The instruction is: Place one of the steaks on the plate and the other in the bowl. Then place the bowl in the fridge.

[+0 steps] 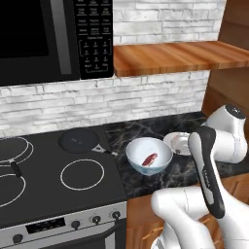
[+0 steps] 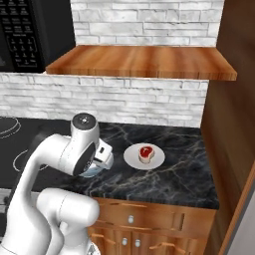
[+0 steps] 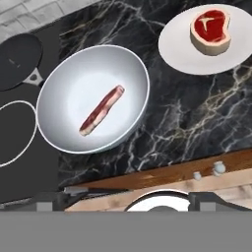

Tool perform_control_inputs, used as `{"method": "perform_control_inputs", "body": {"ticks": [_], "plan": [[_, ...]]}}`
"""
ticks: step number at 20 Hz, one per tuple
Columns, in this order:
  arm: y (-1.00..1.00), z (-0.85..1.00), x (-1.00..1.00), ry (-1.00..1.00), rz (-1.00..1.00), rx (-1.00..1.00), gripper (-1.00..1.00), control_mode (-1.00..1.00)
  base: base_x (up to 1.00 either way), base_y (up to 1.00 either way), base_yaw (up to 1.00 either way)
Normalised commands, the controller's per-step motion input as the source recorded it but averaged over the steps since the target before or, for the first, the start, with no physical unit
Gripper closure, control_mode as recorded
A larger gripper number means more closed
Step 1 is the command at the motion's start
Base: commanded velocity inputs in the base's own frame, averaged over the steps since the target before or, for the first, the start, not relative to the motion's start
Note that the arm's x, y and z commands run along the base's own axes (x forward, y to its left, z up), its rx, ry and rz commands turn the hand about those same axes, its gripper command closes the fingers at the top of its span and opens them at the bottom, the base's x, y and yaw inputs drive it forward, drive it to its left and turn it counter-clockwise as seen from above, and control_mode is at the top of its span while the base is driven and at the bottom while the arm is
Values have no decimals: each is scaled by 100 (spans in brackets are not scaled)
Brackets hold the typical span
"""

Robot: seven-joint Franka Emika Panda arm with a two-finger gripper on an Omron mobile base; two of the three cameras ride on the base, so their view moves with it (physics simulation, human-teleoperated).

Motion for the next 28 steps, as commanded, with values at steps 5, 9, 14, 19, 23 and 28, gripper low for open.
{"method": "perform_control_inputs", "body": {"ticks": [5,9,14,19,23,28], "plan": [[-4,-26,41,3,-1,0,-100,-100,0,0,0],[-1,-24,38,2,0,1,-100,-100,0,0,0],[-1,-30,45,6,0,0,-100,-100,0,0,0],[-5,-19,41,7,0,0,-100,-100,0,0,0],[-15,-18,34,4,0,0,-100,-100,0,0,0],[0,-12,23,2,0,0,-100,-100,0,0,0]]}}
